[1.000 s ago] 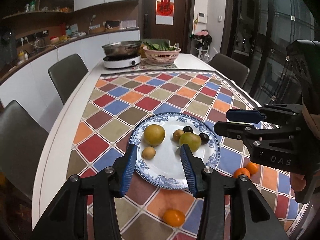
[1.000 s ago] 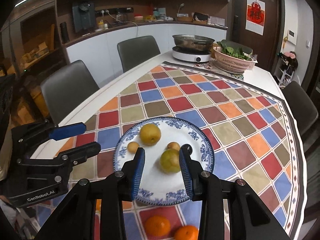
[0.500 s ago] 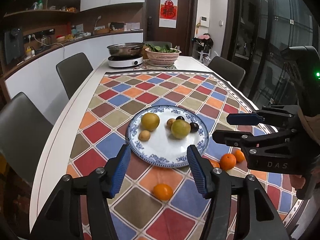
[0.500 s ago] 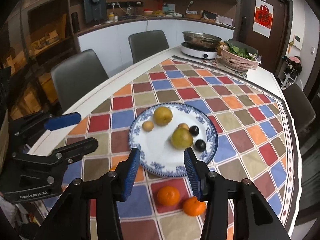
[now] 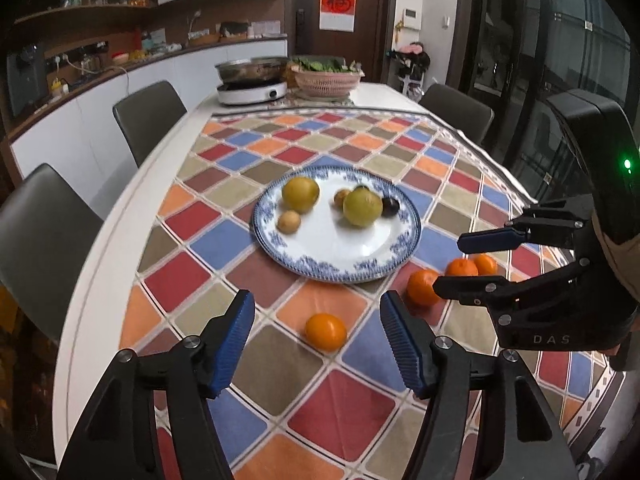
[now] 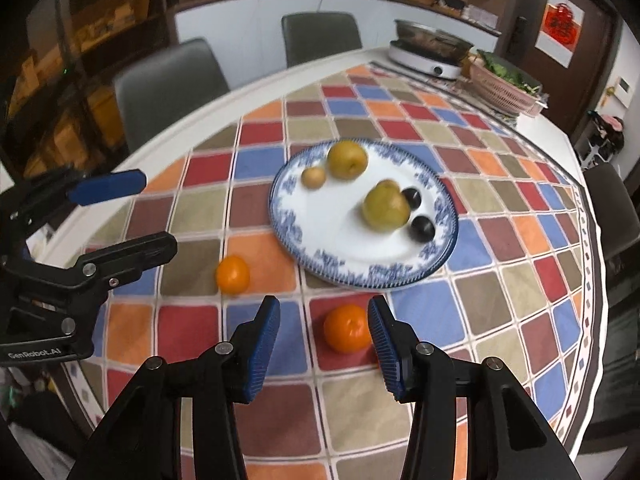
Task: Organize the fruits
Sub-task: 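Move both open tools back toward the oranges beside the plate, then grasp an orange with the left tool while the right tool grasps another orange, then carry the orange in the left tool while the right tool carries its orange over the plate, then open the left tool onto the plate while the right tool releases its orange there, then move both open tools toward the last two oranges on the tablecloth, then grasp the large orange with the left tool while the right tool grasps the small orange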
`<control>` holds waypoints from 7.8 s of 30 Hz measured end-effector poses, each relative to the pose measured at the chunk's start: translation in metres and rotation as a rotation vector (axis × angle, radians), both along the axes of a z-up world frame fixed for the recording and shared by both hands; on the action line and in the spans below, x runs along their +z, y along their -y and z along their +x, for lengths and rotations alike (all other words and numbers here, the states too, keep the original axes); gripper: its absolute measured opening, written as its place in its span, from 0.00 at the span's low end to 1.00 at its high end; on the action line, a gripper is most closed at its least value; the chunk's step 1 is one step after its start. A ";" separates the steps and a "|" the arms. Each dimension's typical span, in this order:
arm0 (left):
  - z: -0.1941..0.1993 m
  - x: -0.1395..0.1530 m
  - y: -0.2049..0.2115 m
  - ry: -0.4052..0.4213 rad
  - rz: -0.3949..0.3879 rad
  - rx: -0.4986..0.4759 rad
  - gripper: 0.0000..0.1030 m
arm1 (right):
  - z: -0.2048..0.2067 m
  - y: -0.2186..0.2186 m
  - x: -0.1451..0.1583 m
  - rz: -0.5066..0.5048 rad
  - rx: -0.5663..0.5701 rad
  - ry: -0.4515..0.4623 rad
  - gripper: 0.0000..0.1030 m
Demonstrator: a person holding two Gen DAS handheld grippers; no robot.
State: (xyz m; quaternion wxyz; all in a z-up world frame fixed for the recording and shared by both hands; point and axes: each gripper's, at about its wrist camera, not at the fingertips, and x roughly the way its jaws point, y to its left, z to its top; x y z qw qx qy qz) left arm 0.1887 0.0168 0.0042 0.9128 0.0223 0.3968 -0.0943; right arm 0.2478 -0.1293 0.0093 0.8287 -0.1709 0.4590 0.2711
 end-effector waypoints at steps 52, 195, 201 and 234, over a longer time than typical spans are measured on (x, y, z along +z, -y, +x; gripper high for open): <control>0.034 -0.062 0.011 -0.177 -0.041 -0.039 0.35 | 0.033 0.001 -0.057 -0.092 -0.009 -0.087 0.39; 0.057 -0.072 0.162 -0.016 0.090 -0.496 0.60 | 0.002 0.135 -0.068 0.071 -0.169 0.067 0.46; 0.067 -0.083 0.164 -0.053 0.068 -0.503 0.48 | 0.006 0.134 -0.072 0.072 -0.158 0.054 0.46; 0.047 -0.044 0.105 -0.001 -0.052 -0.296 0.39 | 0.014 0.108 -0.060 0.126 -0.207 0.056 0.31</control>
